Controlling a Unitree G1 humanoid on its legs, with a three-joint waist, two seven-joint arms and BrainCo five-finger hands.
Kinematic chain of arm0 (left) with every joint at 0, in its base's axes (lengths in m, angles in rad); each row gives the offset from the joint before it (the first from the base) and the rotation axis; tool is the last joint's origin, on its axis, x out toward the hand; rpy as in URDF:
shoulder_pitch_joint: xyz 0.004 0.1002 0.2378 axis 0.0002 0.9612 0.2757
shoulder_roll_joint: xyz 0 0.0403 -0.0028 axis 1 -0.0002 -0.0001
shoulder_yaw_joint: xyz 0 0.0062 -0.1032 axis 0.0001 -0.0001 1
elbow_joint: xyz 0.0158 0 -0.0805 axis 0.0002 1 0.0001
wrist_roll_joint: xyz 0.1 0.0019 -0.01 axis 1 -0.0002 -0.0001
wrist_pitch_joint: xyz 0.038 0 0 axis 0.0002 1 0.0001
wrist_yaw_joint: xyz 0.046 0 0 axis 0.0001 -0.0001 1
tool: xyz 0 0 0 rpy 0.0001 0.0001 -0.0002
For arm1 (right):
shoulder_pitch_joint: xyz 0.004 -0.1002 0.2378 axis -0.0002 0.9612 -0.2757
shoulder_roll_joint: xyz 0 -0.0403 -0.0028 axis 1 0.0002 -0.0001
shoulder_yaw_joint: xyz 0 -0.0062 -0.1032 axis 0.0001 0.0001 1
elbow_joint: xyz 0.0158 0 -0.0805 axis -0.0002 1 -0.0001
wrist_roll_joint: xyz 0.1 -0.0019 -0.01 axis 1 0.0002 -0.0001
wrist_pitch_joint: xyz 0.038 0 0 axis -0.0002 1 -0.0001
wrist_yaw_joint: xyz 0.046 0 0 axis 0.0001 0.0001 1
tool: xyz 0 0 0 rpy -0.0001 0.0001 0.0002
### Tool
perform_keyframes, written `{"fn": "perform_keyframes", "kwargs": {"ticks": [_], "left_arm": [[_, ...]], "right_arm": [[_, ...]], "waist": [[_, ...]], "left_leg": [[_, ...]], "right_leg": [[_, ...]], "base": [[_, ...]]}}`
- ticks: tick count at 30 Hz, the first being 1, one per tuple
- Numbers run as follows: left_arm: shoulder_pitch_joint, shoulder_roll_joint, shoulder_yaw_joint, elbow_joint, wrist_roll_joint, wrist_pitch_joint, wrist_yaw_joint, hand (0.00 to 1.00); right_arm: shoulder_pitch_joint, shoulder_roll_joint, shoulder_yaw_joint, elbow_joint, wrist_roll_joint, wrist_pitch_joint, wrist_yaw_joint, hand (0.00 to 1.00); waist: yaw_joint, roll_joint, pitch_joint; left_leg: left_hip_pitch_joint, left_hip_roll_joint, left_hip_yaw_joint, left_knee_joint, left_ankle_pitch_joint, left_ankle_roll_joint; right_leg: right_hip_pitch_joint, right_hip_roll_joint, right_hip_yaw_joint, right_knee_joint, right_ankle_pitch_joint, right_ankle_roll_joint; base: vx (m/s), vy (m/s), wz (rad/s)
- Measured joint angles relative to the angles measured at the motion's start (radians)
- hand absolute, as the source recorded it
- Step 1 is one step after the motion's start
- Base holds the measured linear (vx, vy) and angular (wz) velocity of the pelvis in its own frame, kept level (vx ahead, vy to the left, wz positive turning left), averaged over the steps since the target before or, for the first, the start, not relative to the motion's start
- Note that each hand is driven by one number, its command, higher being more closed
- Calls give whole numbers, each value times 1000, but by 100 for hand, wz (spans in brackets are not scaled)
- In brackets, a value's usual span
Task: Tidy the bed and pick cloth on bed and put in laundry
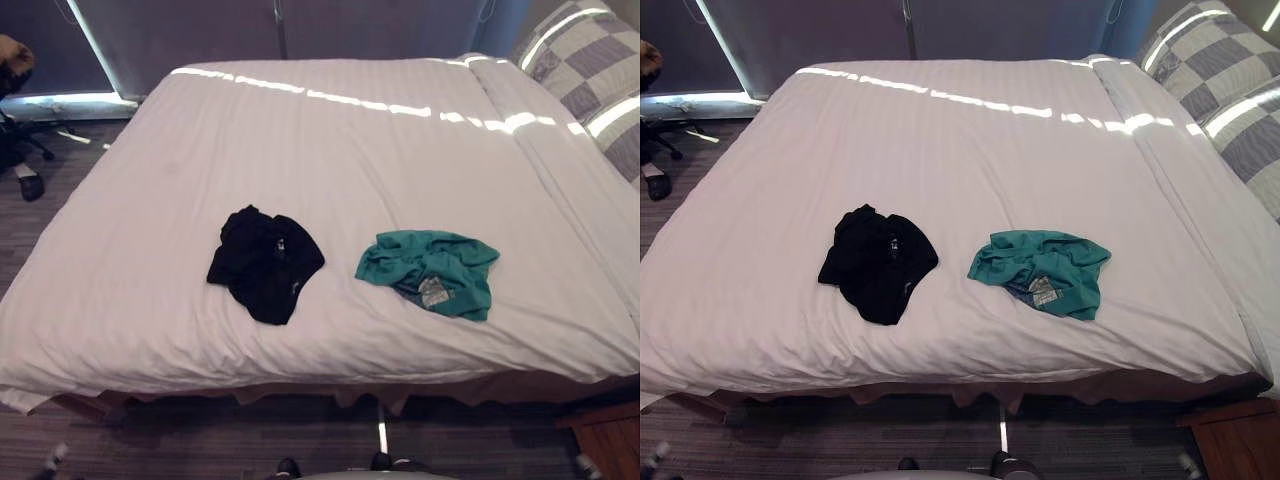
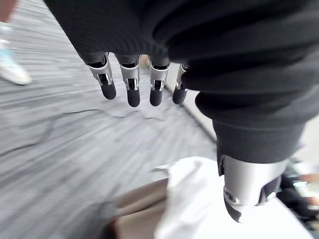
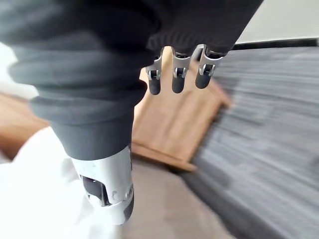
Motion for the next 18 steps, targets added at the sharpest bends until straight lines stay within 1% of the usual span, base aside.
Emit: {"fn": "perform_keyframes", "kwargs": {"ticks": [1,3,5,6,8,10,11,12,13,15,16,17,18], "left_arm": [[-2,8,-22,-62,0,-3,14,0],[-29,34,-114,-239,2,-36,62,0],[-74,43,-168,-309,10,-58,78,0],[-109,43,-212,-346,15,-75,80,0],[-153,43,-282,-382,24,-90,80,0],[-202,43,-382,-417,49,-104,77,0],[-218,43,-416,-421,52,-107,75,0],[-238,43,-473,-436,66,-112,72,0],[-249,43,-494,-437,74,-117,68,0],[-288,43,-566,-442,90,-128,48,0],[-312,43,-596,-442,90,-128,37,0],[-351,43,-649,-442,90,-129,30,0],[-378,43,-680,-440,93,-129,27,0]], "right_arm": [[-1,0,0,-43,-15,-1,-10,0],[-27,-15,2,-153,-71,-9,-47,0],[-55,-39,10,-195,-107,-10,-65,0],[-82,-58,24,-218,-137,-12,-75,0],[-107,-83,57,-239,-171,-13,-76,0],[-142,-118,118,-245,-208,-17,-76,0],[-150,-129,139,-251,-214,-17,-76,0],[-170,-143,181,-274,-229,-18,-75,0],[-177,-150,198,-282,-238,-20,-74,0],[-204,-168,261,-301,-259,-39,-72,0],[-216,-171,287,-311,-267,-45,-71,0],[-235,-180,330,-317,-278,-54,-71,0],[-249,-185,354,-317,-280,-56,-70,0]], "waist": [[2,0,-4],[6,0,-6],[6,5,-7],[4,8,-6],[3,10,-6],[1,10,-4],[1,11,-2],[-5,12,13],[-6,13,19],[-10,12,31],[-15,10,50],[-22,5,73],[-24,2,88]], "left_leg": [[0,0,0,0,0,1],[-1,-1,-2,5,5,4],[0,-9,-3,6,5,4],[1,-10,-2,5,5,4],[3,-11,1,5,5,4],[3,-10,7,6,6,4],[3,-10,9,6,6,4],[9,-11,15,7,5,5],[10,-11,18,7,5,5],[-3,-11,31,9,5,5],[-7,-11,33,14,6,5],[-32,-12,34,28,5,6],[-51,-12,36,37,5,7]], "right_leg": [[0,1,0,1,2,-3],[-4,-1,5,17,0,-4],[-4,-1,9,22,-3,-3],[-9,0,12,32,-8,-2],[-22,0,24,46,-11,-4],[-34,0,43,55,-12,-5],[-36,0,46,57,-12,-5],[-38,1,59,64,-13,-4],[-41,1,64,69,-14,-4],[-71,0,82,88,-15,-5],[-77,0,87,95,-15,-5],[-108,-4,94,115,-15,-5],[-131,-6,99,128,-15,-5]], "base": [[32,-8,-1],[54,-8,0],[54,11,0],[50,5,-4],[60,-7,-7],[40,-4,-11],[9,2,-14],[-1,5,-13],[-22,9,-17],[-33,5,-20],[-53,-3,-15],[-82,-7,-10],[-97,-8,-10]]}}
